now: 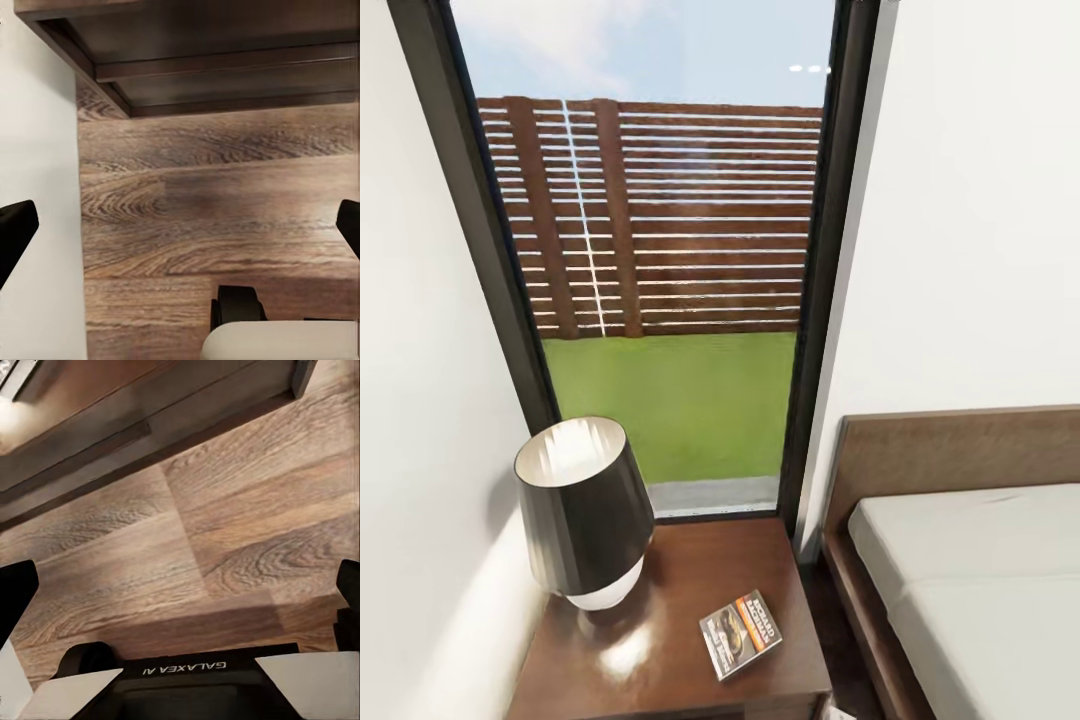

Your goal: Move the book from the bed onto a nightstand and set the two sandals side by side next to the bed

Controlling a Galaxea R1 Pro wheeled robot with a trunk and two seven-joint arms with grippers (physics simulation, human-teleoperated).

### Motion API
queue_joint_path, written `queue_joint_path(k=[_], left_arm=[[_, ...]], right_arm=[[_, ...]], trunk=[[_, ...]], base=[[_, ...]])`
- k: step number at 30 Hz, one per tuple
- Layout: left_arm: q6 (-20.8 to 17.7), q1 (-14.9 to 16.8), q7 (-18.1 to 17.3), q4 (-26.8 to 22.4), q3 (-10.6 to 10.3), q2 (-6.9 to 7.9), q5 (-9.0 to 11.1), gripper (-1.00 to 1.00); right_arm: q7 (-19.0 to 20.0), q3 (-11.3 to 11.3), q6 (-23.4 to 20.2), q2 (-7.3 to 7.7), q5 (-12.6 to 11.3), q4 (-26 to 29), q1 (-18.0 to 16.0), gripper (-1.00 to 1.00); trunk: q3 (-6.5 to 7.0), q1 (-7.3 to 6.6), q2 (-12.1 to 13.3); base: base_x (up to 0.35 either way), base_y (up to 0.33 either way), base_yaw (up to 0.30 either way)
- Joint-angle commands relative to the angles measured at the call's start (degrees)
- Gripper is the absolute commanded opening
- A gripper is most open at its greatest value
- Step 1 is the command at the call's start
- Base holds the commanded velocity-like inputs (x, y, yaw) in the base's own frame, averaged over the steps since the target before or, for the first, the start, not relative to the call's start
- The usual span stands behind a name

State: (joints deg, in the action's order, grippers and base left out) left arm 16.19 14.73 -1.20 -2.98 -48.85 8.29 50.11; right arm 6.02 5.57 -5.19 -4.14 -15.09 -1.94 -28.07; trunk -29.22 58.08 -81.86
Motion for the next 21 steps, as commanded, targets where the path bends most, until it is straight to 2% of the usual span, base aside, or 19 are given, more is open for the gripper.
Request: queue_joint_path(k=[1, 21], left_arm=[[0.1, 0.0, -0.1, 0.0, -0.5, -0.01, 0.6, 1.00], [0.1, -1.4, 0.0, 0.2, -0.4, 0.21, 0.7, 1.00]], right_arm=[[0.1, 0.5, 0.0, 0.06, -0.1, -0.1, 0.6, 1.00], [-1.0, 0.4, 0.0, 0.24, 0.0, -0.2, 10.7, 1.00]], trunk=[[0.13, -0.23, 0.4], [3.72, -4.62, 8.4]], base=[[0.000, 0.000, 0.000], [0.000, 0.000, 0.000]])
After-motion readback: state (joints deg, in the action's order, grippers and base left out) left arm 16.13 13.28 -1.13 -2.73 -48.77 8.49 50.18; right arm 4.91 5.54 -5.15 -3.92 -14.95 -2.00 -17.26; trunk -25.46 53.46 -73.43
